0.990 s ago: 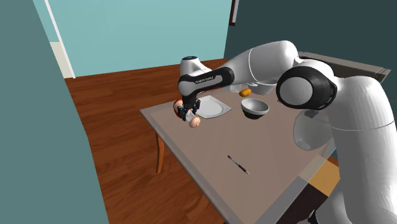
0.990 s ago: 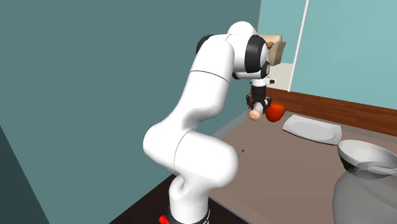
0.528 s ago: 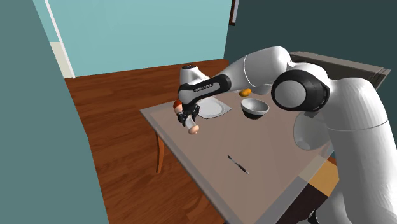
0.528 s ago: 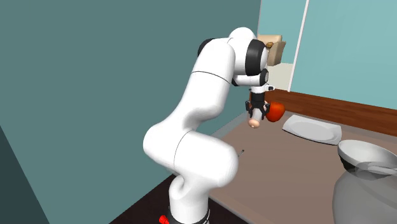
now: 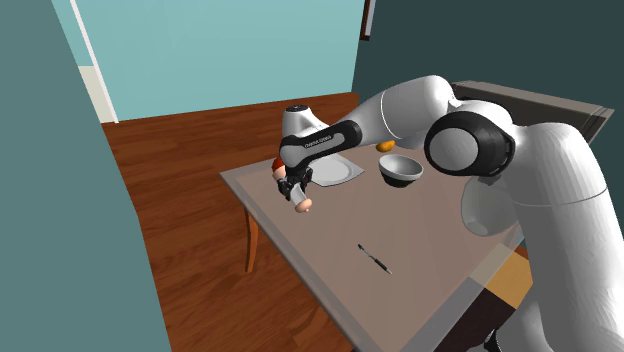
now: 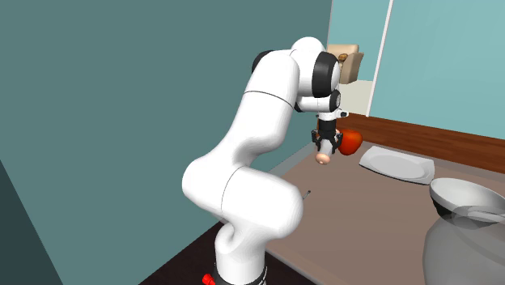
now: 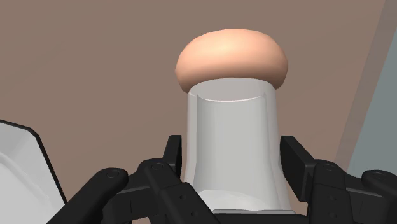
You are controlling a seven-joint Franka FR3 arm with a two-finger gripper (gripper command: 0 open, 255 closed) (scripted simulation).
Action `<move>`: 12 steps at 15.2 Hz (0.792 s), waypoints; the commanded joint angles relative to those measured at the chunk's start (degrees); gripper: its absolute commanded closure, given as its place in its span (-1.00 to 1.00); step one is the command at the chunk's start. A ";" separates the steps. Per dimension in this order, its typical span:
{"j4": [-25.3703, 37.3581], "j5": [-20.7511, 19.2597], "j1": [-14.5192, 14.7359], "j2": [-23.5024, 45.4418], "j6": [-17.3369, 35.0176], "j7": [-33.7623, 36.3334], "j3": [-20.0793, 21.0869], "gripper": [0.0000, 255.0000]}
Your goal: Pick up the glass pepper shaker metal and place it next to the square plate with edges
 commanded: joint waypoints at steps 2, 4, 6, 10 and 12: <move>-0.03 -0.03 -0.09 0.39 -0.20 -0.01 -0.10 1.00; 0.13 -0.02 -0.12 0.49 -0.26 -0.05 -0.10 -1.00; 0.14 -0.03 -0.07 0.51 -0.26 0.02 -0.09 -1.00; 0.50 0.07 0.05 -1.71 -2.84 -0.07 0.00 -1.00; 1.29 0.16 0.18 -3.40 -5.32 -0.14 0.08 -1.00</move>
